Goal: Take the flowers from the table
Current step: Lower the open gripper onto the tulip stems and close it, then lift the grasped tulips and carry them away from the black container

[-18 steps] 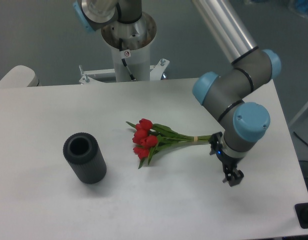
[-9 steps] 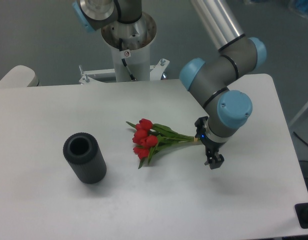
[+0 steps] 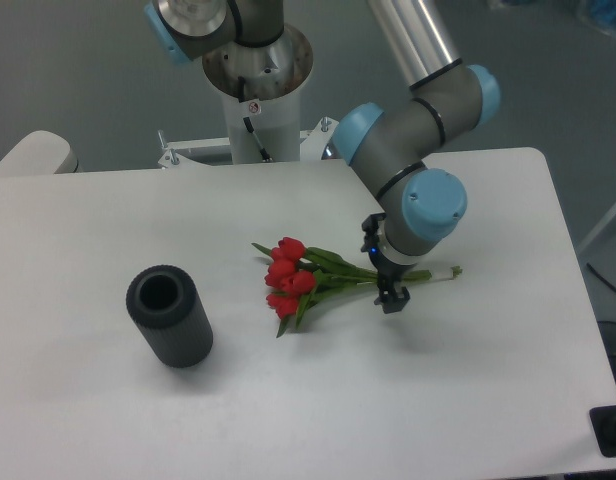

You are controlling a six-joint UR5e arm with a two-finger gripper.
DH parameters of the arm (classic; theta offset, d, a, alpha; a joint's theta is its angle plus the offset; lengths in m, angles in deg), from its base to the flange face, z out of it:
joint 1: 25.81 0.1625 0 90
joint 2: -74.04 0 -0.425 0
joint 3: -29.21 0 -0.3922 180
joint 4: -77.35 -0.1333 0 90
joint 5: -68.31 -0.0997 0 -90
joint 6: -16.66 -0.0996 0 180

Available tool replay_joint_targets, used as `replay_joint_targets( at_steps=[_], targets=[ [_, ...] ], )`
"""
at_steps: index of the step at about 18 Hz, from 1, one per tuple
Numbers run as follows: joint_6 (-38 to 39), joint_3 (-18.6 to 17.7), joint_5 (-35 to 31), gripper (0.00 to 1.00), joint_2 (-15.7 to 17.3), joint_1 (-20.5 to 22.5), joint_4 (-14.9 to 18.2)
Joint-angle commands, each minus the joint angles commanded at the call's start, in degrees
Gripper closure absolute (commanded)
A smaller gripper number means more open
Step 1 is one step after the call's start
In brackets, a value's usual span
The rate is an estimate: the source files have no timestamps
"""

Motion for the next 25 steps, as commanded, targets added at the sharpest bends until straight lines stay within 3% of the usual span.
replay_joint_targets(
  at_steps=[2,4,5,6,8,9,11,16,25],
  targets=[
    [0.09,-1.14,0.89,0.0,-0.09,0.0,-0.61],
    [0.09,-2.64,0.98,0.03,-0.18,-0.09,-3.93],
    [0.09,-3.6,0.98,0.17,-0.18,-0.09,-5.78],
    [0.09,-4.13,0.98,0.38,-0.18,-0.09,-7.37],
    [0.18,-4.14,0.89,0.74,-0.09,0.0,-8.0],
    [0.52,-4.14,0.89,0.85,-0.09,-0.18,-7.91],
    [2.63,-3.44,0.72,0.95,-0.17,-0.7,-8.26],
    [2.9,-1.33,0.19,0.98,0.17,-0.62,-8.09],
    [6.49,6.57,0.1,1.0,-0.44,0.26,-6.68]
  ],
)
